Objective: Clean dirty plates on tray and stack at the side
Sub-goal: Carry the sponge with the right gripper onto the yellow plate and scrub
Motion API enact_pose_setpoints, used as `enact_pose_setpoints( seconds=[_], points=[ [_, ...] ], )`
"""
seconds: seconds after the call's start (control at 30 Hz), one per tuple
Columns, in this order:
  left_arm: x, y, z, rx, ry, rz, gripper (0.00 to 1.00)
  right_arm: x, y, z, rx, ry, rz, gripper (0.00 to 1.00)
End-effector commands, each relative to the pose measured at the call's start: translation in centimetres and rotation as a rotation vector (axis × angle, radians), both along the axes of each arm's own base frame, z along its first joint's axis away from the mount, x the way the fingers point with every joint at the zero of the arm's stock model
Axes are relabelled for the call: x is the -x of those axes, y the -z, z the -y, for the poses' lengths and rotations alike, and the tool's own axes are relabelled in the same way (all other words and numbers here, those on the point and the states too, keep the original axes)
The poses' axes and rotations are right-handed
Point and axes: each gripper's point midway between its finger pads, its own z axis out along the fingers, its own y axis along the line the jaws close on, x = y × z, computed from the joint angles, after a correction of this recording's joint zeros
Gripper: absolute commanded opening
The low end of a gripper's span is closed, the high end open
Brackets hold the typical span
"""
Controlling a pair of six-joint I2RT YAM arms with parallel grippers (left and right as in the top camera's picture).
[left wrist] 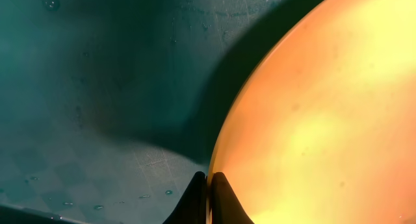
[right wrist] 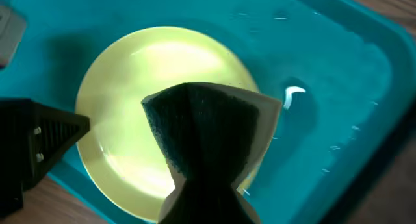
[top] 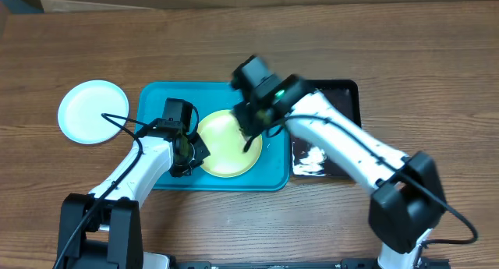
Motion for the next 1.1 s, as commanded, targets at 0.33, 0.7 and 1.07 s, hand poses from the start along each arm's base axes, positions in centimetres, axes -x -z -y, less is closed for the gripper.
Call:
enact_pose_setpoints(
  seconds=[0.33,0.7,1.07],
  points=[
    [-0.6,-0.3,-0.1,-0.005,0.025,0.014,0.04,-2.0,6.1,-0.1,0.328,0.073,0.201,0.04],
    [-0.6,-0.3,-0.1,-0.006,0.032,0.013,0.04,-1.8,8.7,0.2,0.342,0.066,0.165,0.04],
    [-0.6,-0.3,-0.1,-0.009,0.031,0.013,0.04,0.6,12.8,-0.3,0.323,0.058,0.008,0.04]
  ],
)
